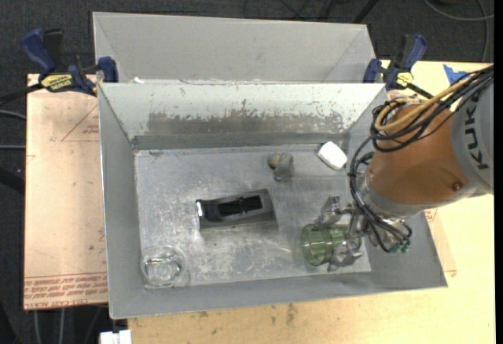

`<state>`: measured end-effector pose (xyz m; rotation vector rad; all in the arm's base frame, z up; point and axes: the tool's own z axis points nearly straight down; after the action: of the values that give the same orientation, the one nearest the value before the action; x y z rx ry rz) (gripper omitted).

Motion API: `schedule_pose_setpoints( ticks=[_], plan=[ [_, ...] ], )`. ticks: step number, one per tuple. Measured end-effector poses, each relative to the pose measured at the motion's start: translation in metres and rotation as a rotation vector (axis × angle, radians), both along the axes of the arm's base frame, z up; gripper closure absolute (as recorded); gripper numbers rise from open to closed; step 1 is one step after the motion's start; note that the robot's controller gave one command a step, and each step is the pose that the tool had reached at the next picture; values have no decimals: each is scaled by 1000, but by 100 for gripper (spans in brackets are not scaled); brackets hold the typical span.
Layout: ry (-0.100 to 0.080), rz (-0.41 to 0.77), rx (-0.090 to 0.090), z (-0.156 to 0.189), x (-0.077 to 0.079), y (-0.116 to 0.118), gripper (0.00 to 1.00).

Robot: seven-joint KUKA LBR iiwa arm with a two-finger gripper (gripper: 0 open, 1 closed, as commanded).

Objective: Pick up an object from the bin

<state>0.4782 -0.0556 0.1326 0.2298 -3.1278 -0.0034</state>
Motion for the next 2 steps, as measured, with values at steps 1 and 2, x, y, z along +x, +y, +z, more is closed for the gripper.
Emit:
schedule_pose_setpoints(
  ticks=[1, 2],
  plan=[
    [-6, 0, -1, 13, 1, 0, 100],
    [-8, 0, -1, 23, 2, 0, 100]
  ],
)
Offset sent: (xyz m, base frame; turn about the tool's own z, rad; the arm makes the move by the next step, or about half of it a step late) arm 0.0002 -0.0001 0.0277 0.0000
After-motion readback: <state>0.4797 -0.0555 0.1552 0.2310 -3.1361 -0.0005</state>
